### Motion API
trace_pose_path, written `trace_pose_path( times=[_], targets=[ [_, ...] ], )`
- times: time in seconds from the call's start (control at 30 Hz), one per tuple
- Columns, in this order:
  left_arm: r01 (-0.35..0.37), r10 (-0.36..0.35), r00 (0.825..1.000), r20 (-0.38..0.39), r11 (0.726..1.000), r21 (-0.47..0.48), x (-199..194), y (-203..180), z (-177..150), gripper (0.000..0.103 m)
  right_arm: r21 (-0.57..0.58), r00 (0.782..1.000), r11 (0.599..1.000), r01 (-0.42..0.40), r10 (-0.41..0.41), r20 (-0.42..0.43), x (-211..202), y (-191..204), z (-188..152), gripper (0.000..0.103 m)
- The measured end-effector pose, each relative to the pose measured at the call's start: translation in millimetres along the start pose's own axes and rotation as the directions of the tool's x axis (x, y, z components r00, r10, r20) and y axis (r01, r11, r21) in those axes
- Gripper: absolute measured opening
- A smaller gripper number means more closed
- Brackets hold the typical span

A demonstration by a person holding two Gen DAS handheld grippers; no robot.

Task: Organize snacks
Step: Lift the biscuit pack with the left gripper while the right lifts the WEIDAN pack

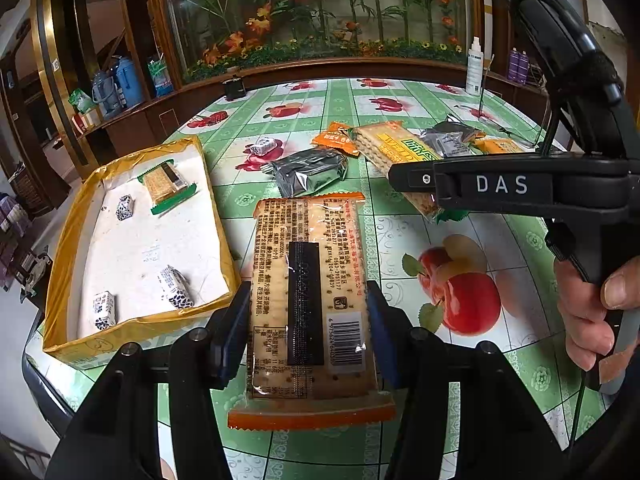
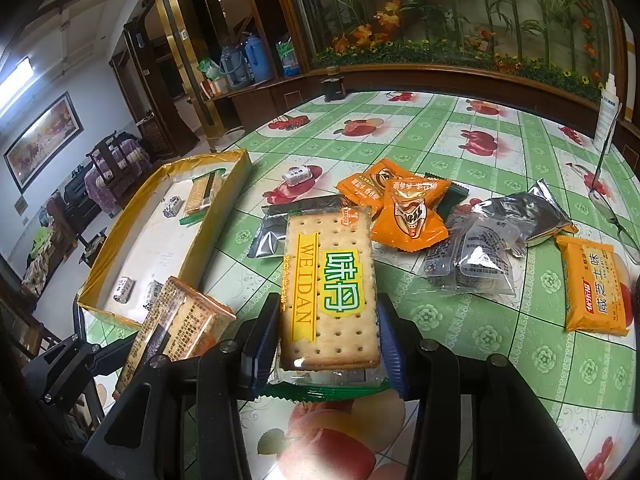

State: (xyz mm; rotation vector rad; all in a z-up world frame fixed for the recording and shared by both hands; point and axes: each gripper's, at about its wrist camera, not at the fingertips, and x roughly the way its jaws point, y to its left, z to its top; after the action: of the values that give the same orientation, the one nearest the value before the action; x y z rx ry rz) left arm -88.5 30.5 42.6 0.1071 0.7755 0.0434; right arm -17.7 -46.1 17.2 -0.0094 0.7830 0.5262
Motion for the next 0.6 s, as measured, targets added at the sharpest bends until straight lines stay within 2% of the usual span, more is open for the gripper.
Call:
trace_pose_path(
  times=[0.6],
  targets=[
    [-0.007,0.008,1.0,0.015,1.0,-0.016,-4.4,5.2,1.7,0.052,-0.005,1.0,1.0,-0.004,0.004,0.001,0.2,2.1,-0.7,0.047]
  ],
)
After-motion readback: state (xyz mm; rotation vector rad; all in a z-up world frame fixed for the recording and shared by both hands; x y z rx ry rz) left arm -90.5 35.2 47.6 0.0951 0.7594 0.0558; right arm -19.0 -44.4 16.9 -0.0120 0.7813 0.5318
